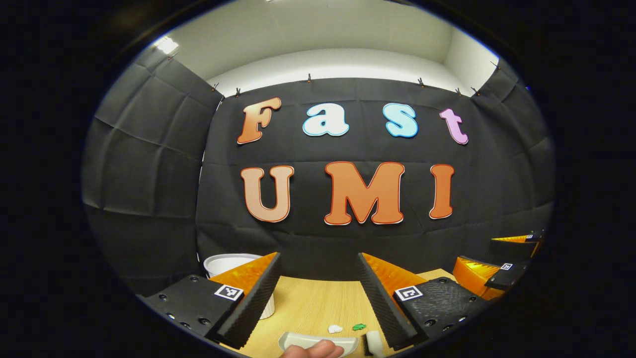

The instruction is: Pick up the small broom and dustpan from the desktop, sweep the trash into the dustpan with the broom, and then empty the trash into the garbage bin.

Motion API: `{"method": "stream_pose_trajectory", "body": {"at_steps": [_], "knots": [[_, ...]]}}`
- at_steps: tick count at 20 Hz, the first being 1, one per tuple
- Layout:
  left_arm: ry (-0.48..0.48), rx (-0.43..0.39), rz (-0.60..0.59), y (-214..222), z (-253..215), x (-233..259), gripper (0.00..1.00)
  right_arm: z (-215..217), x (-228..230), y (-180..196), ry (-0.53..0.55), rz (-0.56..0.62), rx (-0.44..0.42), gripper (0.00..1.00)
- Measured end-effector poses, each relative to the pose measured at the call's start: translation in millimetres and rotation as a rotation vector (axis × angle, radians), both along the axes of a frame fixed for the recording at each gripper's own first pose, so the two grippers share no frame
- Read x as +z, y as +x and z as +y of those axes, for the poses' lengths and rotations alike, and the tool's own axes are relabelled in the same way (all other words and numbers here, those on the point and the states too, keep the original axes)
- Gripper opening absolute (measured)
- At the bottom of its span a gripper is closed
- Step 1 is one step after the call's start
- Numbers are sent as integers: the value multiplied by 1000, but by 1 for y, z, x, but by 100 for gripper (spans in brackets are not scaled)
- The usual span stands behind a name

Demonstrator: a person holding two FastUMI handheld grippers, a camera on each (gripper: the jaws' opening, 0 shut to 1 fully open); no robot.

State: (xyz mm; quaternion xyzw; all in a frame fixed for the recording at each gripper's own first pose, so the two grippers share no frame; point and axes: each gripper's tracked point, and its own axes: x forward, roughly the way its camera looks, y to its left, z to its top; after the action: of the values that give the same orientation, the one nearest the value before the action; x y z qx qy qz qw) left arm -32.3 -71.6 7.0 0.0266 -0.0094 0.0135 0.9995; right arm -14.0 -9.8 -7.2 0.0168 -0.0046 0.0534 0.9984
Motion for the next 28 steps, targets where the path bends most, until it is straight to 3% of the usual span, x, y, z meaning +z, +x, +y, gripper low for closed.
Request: {"method": "stream_pose_trajectory", "body": {"at_steps": [3,9,14,20,28], "knots": [[36,-1,-3,-6,0,0,96,1,-2,1,1,5,0,95],[4,-135,32,17,1,-15,95,12,4,8,7,-18,-129,96],[-18,-183,53,35,13,-24,95,25,-1,13,-21,3,-184,95],[-46,-162,85,50,31,-36,94,25,-2,24,-29,9,-206,95],[-44,-151,147,57,29,-55,95,28,-25,35,-55,75,-167,95]]}}
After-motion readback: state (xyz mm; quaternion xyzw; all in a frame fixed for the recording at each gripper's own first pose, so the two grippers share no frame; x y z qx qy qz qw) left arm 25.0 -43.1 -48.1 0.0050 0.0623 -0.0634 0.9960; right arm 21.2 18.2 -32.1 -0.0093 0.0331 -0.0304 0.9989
